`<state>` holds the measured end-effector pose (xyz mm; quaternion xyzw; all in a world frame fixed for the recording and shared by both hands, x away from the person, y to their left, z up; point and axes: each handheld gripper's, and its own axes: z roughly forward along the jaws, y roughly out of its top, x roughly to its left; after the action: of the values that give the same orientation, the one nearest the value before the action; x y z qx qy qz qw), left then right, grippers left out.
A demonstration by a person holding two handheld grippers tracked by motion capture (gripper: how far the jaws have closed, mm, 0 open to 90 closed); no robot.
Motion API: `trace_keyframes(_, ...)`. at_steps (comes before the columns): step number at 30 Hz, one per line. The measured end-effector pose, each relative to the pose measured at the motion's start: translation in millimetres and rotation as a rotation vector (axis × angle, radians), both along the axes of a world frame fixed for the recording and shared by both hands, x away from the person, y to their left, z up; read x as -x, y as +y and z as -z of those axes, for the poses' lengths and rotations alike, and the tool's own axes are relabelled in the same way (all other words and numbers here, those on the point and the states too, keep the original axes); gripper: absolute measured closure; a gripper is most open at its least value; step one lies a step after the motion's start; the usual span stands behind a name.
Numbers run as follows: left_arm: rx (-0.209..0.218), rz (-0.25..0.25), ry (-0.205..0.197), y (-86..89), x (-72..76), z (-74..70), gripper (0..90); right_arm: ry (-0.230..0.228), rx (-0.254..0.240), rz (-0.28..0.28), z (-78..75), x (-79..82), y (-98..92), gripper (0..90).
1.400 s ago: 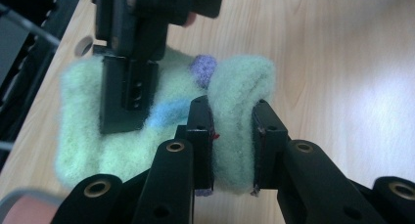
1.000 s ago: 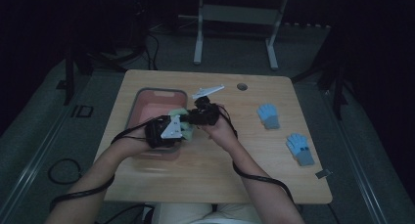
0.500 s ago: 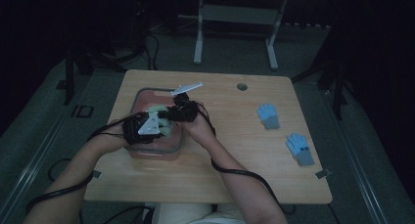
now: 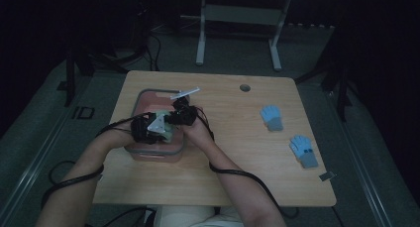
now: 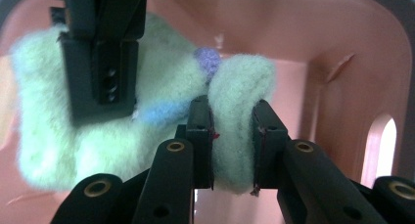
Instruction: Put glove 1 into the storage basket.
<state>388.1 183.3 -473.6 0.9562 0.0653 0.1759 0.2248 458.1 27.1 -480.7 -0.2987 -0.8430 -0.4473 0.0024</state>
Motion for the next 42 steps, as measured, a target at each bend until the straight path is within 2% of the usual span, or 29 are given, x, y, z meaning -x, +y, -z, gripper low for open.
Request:
trace_keyframes(4, -0.013, 0.007, 0.012, -6.1, -5.9, 7.2, 74.1, -0.002, 0.02, 0.005, 0.1, -1.7, -3.5, 65.2)
trace_keyframes(5, -0.02, 0.003, 0.03, -8.5, -8.0, 9.7, 74.1, -0.005, 0.037, 0.012, -0.5, -2.7, -6.2, 63.1)
trace_keyframes(7, -0.053, 0.006, 0.035, -14.5, -9.5, 14.4, 74.0, -0.02, 0.052, 0.035, -1.8, -5.3, -14.8, 61.4)
trace_keyframes(8, -0.057, 0.003, 0.056, -17.3, -11.2, 15.4, 73.9, -0.003, 0.029, 0.055, -3.5, -8.7, -25.4, 57.6)
trace_keyframes(11, -0.063, -0.004, 0.08, -20.8, -14.7, 15.9, 73.6, -0.008, 0.012, 0.074, -5.6, -10.0, -35.0, 55.3)
trace_keyframes(12, -0.072, -0.008, 0.109, -22.2, -16.8, 16.3, 72.5, -0.001, -0.012, 0.085, -8.2, -10.3, -46.7, 53.0)
trace_keyframes(15, -0.096, -0.007, 0.106, -22.8, -17.5, 17.4, 65.8, -0.002, -0.032, 0.101, -11.1, -9.2, -58.1, 51.9)
trace_keyframes(16, -0.077, -0.029, 0.125, -22.2, -17.5, 16.4, 61.3, 0.003, -0.052, 0.1, -13.9, -7.3, -68.5, 50.3)
trace_keyframes(17, -0.077, -0.029, 0.125, -22.2, -17.5, 16.4, 57.9, 0.003, -0.052, 0.1, -13.9, -7.3, -68.5, 50.3)
trace_keyframes(18, -0.068, -0.062, 0.102, -21.7, -16.9, 14.3, 49.8, -0.007, -0.05, 0.088, -17.0, -4.2, -77.0, 47.5)
trace_keyframes(19, -0.068, -0.062, 0.102, -21.7, -16.9, 14.3, 44.8, -0.007, -0.05, 0.088, -17.0, -4.2, -77.0, 47.5)
trace_keyframes(20, -0.046, -0.099, 0.083, -21.3, -15.6, 11.2, 44.8, -0.013, -0.053, 0.084, -18.1, -2.9, -80.2, 45.6)
trace_keyframes(21, -0.041, -0.112, 0.076, -20.7, -14.8, 8.8, 43.6, -0.023, -0.051, 0.082, -20.8, 0.2, -86.7, 44.3)
trace_keyframes(22, -0.016, -0.165, 0.064, -20.0, -13.9, 3.0, 36.7, -0.03, -0.055, 0.075, -23.4, 3.4, -94.1, 38.7)
trace_keyframes(23, -0.016, -0.165, 0.064, -20.0, -13.9, 3.0, 35.3, -0.03, -0.055, 0.075, -23.4, 3.4, -94.1, 38.7)
trace_keyframes(24, 0.019, -0.197, 0.068, -19.3, -13.1, -2.6, 35.3, -0.037, -0.054, 0.076, -24.8, 5.1, -97.2, 38.1)
trace_keyframes(25, 0.045, -0.207, 0.07, -19.0, -11.9, -5.8, 33.2, -0.042, -0.053, 0.072, -27.0, 7.7, -102.0, 34.6)
trace_keyframes(27, 0.084, -0.227, 0.063, -18.5, -8.3, -16.1, 22.5, -0.055, -0.061, 0.065, -30.6, 12.4, -108.8, 28.7)
trace_keyframes(28, 0.122, -0.252, 0.056, -19.8, -5.2, -23.6, 17.1, -0.054, -0.068, 0.041, -33.4, 17.8, -115.3, 22.7)
trace_keyframes(29, 0.122, -0.252, 0.056, -19.8, -5.2, -23.6, 15.2, -0.054, -0.068, 0.041, -33.4, 17.8, -115.3, 22.7)
trace_keyframes(30, 0.16, -0.243, 0.07, -21.9, -1.5, -29.2, 15.2, -0.057, -0.07, 0.034, -34.2, 20.1, -117.3, 22.2)
trace_keyframes(32, 0.174, -0.243, 0.068, -27.6, 3.1, -33.8, 11.3, -0.071, -0.073, 0.019, -36.4, 30.0, -125.7, 21.2)
trace_keyframes(34, 0.181, -0.212, 0.074, -39.4, 12.0, -38.2, 8.0, -0.074, -0.072, 0.013, -36.9, 35.8, -130.3, 20.2)
trace_keyframes(38, 0.206, -0.204, 0.08, -52.7, 19.6, -43.3, 6.0, -0.094, -0.081, 0.005, -37.6, 42.5, -137.2, 17.8)
trace_keyframes(40, 0.26, -0.195, 0.112, -60.1, 23.7, -46.5, 3.9, -0.106, -0.084, 0.006, -37.8, 47.1, -143.1, 17.6)
trace_keyframes(42, 0.277, -0.194, 0.107, -67.2, 28.5, -47.2, 3.1, -0.117, -0.07, 0.005, -37.9, 50.5, -149.1, 16.0)
